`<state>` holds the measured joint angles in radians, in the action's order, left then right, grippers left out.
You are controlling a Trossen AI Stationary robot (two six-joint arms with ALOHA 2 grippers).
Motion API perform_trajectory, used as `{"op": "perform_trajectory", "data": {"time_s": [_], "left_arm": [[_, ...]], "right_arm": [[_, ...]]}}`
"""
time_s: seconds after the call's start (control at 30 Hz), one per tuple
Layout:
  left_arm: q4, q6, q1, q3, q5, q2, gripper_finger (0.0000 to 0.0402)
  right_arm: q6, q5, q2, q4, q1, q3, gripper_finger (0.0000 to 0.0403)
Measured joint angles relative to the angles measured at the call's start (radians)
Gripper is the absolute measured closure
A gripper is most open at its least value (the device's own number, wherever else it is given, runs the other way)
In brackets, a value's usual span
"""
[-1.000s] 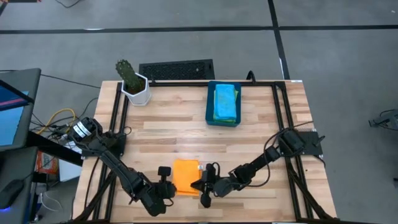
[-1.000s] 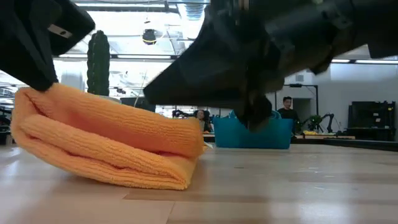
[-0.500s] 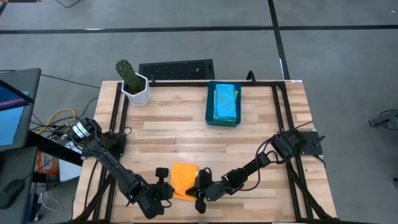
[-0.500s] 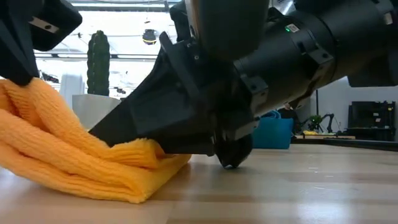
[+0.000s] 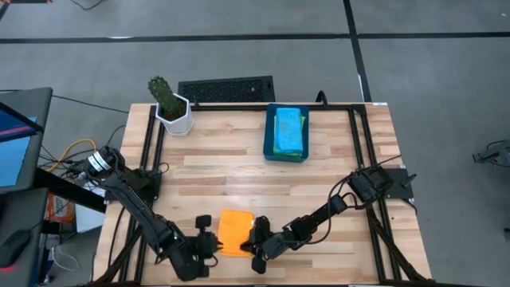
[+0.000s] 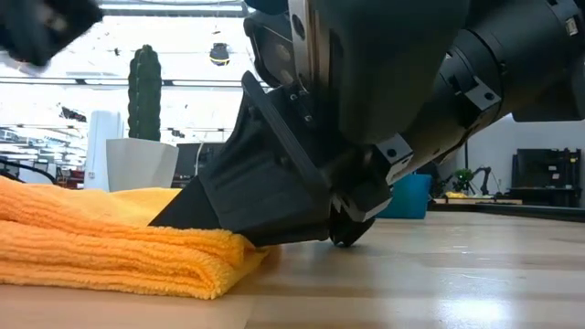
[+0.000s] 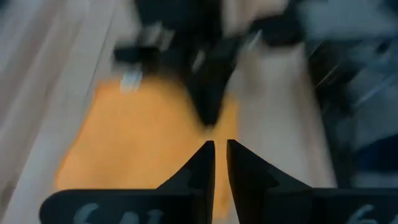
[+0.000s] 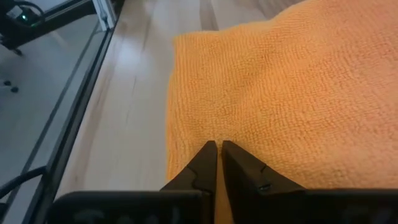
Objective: Fold microfiber towels
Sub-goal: Fold the orange towel
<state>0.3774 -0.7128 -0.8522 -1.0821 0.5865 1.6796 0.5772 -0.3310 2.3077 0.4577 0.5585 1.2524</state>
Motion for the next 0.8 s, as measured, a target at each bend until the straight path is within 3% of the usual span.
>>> {"op": "perform_trajectory", "data": {"time_s": [0.13,0.4,0.6,0.8], "left_arm": [[-0.167,0.126,-0.007,-0.001,0.042,0.062,0.0374],[-0.228,0.031,-0.002,0.070,0.080,0.150,0.0388],[-0.387,-0.009,-0.017,0.098,0.007,0.249,0.0399],[-0.407,-0.115,-0.047,0.095,0.028,0.316,0.0400]], "right_arm": [[-0.003,0.001,0.000,-0.001,0.000,-0.001,0.0351],[-0.007,0.012,0.000,0.001,0.006,-0.003,0.0351],[0.014,0.004,-0.017,0.016,0.019,-0.007,0.0351],[0.011,-0.136,-0.062,0.013,0.051,0.010,0.0356]]}}
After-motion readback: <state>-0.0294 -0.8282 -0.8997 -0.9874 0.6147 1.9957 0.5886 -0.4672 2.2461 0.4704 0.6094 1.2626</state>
